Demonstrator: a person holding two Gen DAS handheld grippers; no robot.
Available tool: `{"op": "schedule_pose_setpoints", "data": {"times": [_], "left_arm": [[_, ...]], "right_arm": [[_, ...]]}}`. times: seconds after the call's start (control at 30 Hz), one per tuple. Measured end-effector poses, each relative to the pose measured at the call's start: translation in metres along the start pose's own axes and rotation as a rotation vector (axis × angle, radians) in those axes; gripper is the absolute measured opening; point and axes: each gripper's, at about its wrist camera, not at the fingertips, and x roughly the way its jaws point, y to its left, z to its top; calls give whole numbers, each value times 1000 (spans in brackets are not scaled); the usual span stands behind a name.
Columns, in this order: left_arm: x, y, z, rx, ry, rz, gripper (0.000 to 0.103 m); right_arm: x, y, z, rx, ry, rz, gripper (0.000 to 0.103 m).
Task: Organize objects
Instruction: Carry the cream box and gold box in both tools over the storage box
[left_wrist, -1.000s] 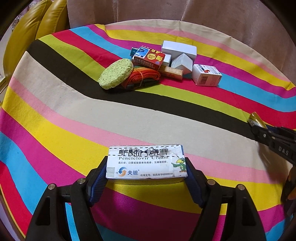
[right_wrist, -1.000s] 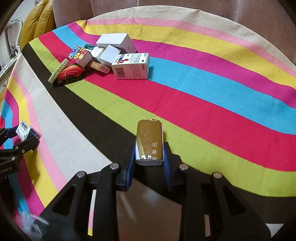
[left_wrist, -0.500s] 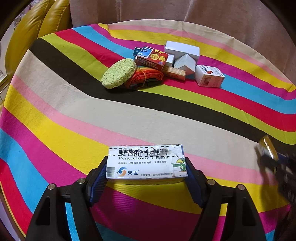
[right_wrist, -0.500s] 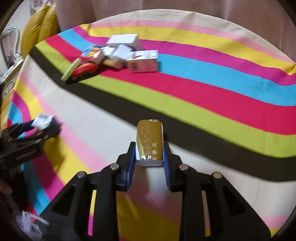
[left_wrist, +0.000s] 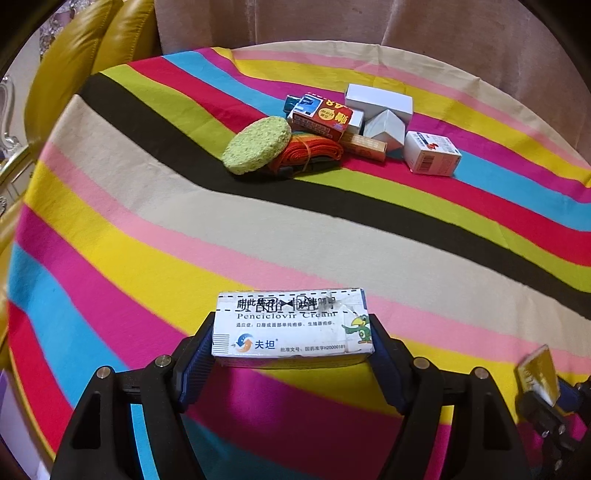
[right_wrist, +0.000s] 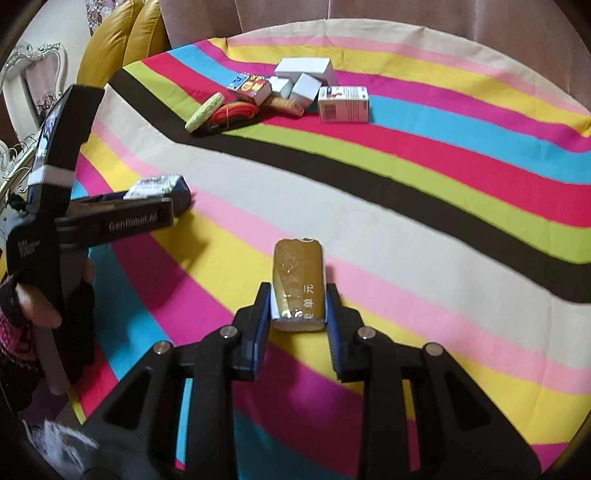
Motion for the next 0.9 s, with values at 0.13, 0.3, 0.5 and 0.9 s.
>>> {"op": "schedule_pose_setpoints", "data": {"times": [0.13, 0.3, 0.5, 0.9], "left_arm": [[-22, -3, -21, -14, -2, -16, 76], [-48, -7, -48, 9, -7, -28, 76], [-86, 3, -68, 25, -56, -11, 76], [-132, 71, -95, -96, -103, -1, 76]], "right_arm": [[-9, -3, -4, 5, -9, 12, 32], [-20, -2, -5, 12, -23, 34, 32], [-40, 21, -3, -32, -49, 70, 32], [-66, 102, -4, -207, -58, 174, 32]]}}
